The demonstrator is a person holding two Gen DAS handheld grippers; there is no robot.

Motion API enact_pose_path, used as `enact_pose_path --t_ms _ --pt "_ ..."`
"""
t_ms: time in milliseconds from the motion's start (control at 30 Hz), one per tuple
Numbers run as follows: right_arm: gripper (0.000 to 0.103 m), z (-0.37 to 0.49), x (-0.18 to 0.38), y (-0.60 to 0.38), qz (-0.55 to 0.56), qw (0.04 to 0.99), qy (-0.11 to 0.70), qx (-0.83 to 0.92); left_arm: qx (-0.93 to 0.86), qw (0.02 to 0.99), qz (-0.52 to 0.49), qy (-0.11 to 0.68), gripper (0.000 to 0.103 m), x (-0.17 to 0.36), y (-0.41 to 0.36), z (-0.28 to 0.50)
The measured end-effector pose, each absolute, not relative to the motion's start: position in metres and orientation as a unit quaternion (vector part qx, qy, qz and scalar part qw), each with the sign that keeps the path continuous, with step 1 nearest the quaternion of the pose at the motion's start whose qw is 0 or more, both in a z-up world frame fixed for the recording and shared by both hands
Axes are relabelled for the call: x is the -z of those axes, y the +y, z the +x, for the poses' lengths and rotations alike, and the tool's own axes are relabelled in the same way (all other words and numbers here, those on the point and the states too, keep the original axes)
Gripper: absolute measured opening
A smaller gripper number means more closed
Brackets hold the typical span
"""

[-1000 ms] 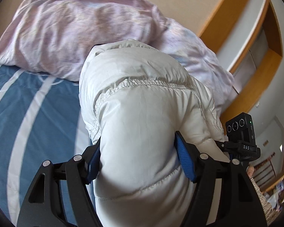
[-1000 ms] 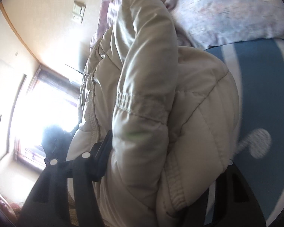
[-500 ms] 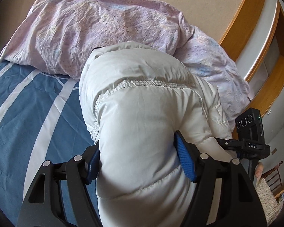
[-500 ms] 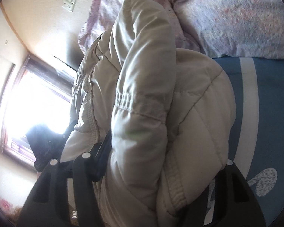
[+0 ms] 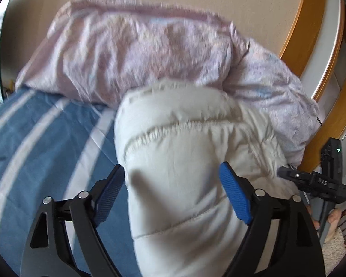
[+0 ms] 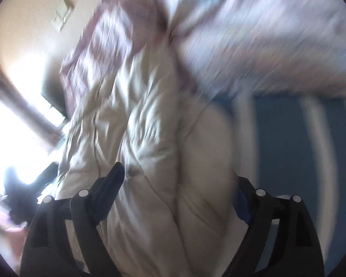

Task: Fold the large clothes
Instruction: 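Press the rolled puffer jacket bundle flat with both tools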

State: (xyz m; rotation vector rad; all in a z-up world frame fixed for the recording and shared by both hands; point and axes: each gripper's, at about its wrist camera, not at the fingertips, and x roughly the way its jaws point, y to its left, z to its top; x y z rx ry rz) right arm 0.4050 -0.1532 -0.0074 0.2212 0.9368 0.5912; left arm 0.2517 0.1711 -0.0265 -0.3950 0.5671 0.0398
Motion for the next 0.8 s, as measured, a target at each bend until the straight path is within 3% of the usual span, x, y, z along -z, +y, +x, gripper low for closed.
enact_pose_path --t_ms 100,167,233,333,800 --pt "0.085 0.374 -0.028 -0.157 0.079 0.897 0.354 -0.253 -0.041 0.956 -0.157 0.245 0.090 0.004 0.164 0.244" --pt "0.080 0.357 -0.036 -0.130 0.038 0.899 0.337 -0.277 -0.036 0.959 -0.139 0.245 0.092 -0.002 0.153 0.250" --pt "0.064 0.347 -0.030 -0.100 -0.027 0.897 0.336 -0.284 -0.034 0.956 -0.118 0.265 0.092 0.000 0.140 0.264" --pt "0.054 0.356 -0.016 -0.079 -0.058 0.893 0.348 -0.279 -0.042 0.950 -0.100 0.292 0.092 0.010 0.126 0.281" --pt "0.057 0.423 0.048 -0.063 -0.054 0.875 0.398 -0.269 -0.064 0.944 -0.042 0.322 0.101 0.052 0.093 0.313"
